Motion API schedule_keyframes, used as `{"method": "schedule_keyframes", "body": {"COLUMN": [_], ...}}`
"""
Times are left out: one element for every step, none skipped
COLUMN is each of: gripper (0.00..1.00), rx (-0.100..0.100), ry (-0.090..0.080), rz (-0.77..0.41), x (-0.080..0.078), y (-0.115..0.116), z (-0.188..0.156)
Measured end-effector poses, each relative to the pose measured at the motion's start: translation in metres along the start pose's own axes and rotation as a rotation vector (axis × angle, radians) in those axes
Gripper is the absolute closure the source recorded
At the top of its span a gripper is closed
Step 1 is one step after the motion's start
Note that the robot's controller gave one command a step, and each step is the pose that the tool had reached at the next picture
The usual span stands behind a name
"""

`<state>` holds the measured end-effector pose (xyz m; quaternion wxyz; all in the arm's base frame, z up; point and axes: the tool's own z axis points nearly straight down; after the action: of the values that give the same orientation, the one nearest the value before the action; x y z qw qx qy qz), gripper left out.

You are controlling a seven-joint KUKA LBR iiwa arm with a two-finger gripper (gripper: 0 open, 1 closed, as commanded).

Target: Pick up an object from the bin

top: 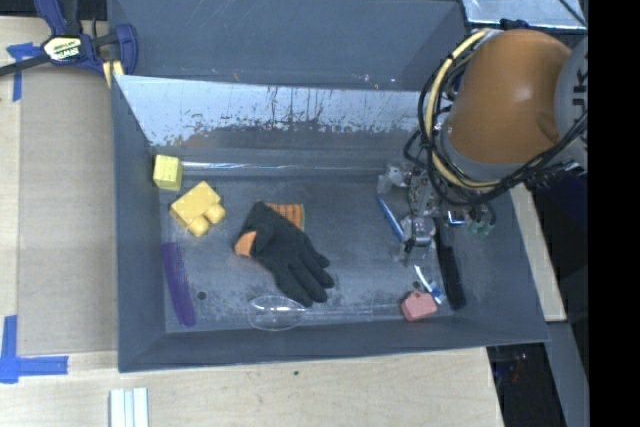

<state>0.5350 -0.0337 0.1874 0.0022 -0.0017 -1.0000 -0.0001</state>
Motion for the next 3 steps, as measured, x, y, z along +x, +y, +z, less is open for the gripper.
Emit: {"method": "schedule_keyframes", "body": {"gripper": [0.0,0.0,0.0], "rx": [0.001,0.001,0.003], "ry": [-0.008,-0.008,-0.008], "rz": [-0.001,-0.126,-0.347], "x": [-0.002,-0.006,-0.011], "y": [0.0,0.054,0.097], "z": [-0.004,0.016,0.06]}}
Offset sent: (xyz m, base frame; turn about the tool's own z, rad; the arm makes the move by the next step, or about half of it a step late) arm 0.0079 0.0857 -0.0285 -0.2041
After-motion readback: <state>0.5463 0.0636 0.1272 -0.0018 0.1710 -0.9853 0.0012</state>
